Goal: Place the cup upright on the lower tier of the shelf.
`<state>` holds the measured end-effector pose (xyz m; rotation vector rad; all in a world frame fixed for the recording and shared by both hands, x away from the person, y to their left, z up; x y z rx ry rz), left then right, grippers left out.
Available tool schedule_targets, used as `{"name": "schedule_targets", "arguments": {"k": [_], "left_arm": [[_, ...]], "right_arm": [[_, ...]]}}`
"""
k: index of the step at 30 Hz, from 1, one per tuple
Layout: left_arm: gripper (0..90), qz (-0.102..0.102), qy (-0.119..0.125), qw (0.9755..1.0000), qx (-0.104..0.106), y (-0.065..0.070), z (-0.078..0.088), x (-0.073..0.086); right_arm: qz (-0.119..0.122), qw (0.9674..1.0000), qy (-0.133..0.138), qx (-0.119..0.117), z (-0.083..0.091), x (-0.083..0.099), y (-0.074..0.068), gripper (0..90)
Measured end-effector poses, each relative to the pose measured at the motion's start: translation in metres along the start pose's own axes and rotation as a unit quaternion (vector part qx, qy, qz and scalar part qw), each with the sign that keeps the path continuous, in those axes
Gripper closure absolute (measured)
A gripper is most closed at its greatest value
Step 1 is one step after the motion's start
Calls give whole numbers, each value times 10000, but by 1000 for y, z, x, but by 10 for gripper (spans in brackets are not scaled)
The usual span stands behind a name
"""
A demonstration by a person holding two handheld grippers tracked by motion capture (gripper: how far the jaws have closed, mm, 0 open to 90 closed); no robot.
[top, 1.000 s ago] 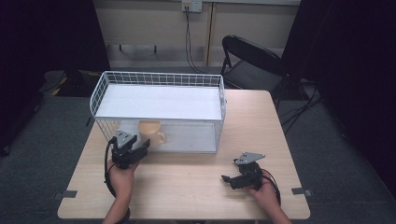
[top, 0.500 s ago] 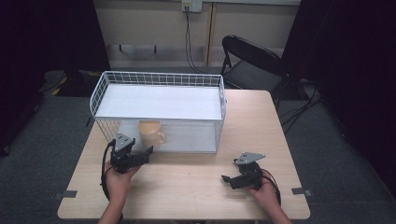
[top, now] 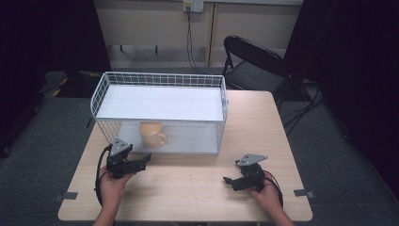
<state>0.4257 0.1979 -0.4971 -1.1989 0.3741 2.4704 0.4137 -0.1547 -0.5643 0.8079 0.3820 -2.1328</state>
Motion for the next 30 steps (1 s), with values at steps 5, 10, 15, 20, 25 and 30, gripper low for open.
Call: {"name": "schedule_targets", "arguments": {"k": [5,10,15,20,25,30], "left_arm": [[176,22,-91,10000,17,-4,5,4],[177,59,-85,9999,32,-10,11,7],[174,30,-154,9998,-120,-23,16,16],[176,102,-170,9997,-120,-31,19,24],[180,98,-264,9995,-163,-39,20,35],[181,86,-360,9992,-160,-42,20,44]], "right_arm": [[4,10000,0,-5,0,0,0,141],[4,10000,1,-5,0,0,0,141],[4,10000,0,-3,0,0,0,141],[3,10000,1,-4,0,0,0,141],[4,10000,1,-5,0,0,0,141],[5,10000,-5,0,0,0,0,141]]}}
Point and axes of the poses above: each handheld gripper's, and its own axes: z roughly backward along the jaws, x roughly out of its underside, y roughly to its right, the point moved 9 cm from there along -z, roughly forward along the jaws, and after that the axes turned 6 degrees about -y, right-handed, at the moved point
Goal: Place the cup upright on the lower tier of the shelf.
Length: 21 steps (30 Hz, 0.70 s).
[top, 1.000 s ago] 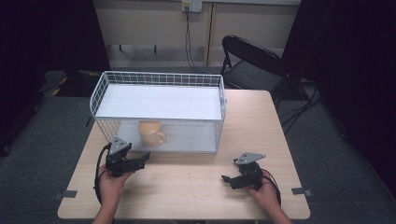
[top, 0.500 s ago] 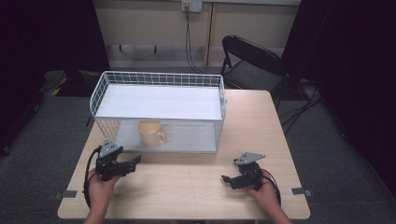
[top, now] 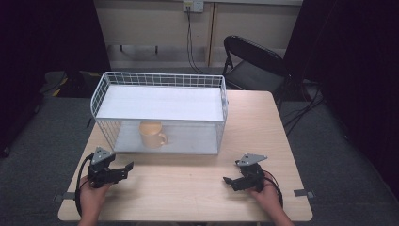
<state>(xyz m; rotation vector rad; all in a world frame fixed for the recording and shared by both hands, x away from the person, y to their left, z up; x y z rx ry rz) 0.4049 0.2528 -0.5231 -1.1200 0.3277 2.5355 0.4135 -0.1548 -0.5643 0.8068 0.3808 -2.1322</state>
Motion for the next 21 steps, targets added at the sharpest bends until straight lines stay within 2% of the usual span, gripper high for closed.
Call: {"name": "schedule_targets", "arguments": {"k": [5,9,16,21], "left_arm": [[180,-41,-70,10000,-23,-2,-2,8],[179,21,-179,9998,24,-5,-6,18],[177,45,-250,9997,-11,-8,-9,25],[175,-22,-347,9994,-30,-7,-11,29]], "right_arm": [[1,10000,0,0,0,0,0,141],[1,10000,1,-1,0,0,0,141],[0,10000,6,-4,0,0,0,141],[1,10000,-1,-1,0,0,0,141]]}}
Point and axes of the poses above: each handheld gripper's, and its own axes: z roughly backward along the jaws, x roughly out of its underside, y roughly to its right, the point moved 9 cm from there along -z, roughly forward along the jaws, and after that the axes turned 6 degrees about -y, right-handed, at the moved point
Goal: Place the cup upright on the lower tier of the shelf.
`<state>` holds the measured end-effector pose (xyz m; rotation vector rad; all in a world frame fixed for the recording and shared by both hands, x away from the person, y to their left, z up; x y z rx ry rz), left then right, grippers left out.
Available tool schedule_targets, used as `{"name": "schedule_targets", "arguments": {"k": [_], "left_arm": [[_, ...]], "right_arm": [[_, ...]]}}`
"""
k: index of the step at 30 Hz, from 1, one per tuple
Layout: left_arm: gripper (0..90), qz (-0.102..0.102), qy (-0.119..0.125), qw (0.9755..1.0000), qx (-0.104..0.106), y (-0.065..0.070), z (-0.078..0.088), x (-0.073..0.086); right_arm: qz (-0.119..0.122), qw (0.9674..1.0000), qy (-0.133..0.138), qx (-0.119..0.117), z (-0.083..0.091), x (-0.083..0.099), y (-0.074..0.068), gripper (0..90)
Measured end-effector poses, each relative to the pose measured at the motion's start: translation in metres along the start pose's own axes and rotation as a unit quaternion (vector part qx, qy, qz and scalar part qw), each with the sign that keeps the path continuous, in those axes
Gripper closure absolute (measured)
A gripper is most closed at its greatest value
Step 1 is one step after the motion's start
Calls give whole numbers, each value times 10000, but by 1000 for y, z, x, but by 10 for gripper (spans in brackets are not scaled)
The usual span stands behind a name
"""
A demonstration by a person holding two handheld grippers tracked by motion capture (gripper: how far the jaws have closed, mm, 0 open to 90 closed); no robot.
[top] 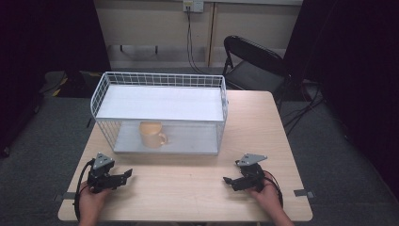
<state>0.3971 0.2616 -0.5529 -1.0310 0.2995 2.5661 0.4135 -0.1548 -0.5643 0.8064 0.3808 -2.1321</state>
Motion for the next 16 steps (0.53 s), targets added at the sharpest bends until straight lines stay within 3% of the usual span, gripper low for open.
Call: {"name": "schedule_targets", "arguments": {"k": [16], "left_arm": [[168,-121,-120,9998,-135,-3,-3,6]], "right_arm": [[-1,10000,1,-1,0,0,0,141]]}}
Point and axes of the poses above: each handheld gripper's, and its own axes: z roughly backward along the jaws, x roughly out of its underside, y roughly to its right, the point moved 9 cm from there along -z, roughly forward along the jaws, and after that the axes turned 6 degrees about -y, right-handed, at the moved point
